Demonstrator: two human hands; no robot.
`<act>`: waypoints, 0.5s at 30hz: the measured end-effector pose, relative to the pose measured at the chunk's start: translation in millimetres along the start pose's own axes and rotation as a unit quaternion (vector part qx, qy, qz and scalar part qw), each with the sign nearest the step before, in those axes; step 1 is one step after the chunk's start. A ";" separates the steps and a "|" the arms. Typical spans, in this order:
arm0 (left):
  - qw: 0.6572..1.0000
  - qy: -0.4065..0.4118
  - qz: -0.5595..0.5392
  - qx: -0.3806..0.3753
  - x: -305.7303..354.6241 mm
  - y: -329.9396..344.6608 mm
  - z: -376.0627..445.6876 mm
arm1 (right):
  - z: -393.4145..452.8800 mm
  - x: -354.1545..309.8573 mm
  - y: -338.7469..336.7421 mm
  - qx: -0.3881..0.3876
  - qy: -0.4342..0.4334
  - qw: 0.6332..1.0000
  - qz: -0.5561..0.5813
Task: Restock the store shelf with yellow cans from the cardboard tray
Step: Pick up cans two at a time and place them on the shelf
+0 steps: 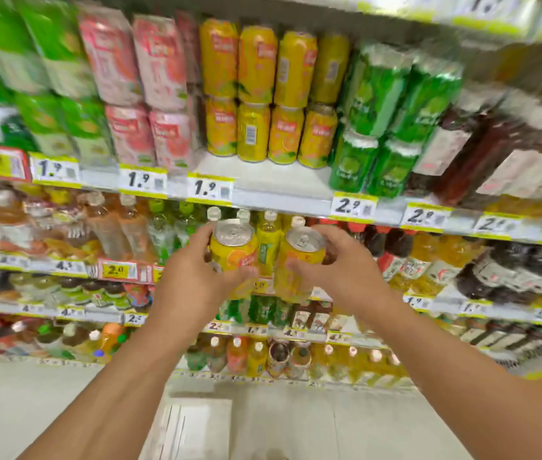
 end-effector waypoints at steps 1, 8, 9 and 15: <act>1.000 0.005 0.000 0.002 11.1 -6.7 5.0 | 7.3 -9.7 -4.8 0.008 -0.005 1.000 0.020; 0.999 0.025 -0.016 0.017 69.9 -19.7 51.5 | 64.2 -41.2 -30.1 0.041 -0.028 0.996 0.079; 0.999 0.024 -0.015 0.022 75.8 -19.6 58.2 | 73.7 -43.4 -35.1 0.039 -0.033 0.996 0.074; 0.999 0.021 -0.008 0.022 112.6 -22.9 83.8 | 120.5 -58.5 -60.3 0.042 -0.046 0.996 0.060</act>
Point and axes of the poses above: each hand's wrist, its own z-axis towards the middle knuckle, its own y-axis out of the palm, x = y × z, the point moved 1 cm from there along z, towards the middle knuckle, and after that the axes turned 11 degrees about -y, right-handed, at the moved point
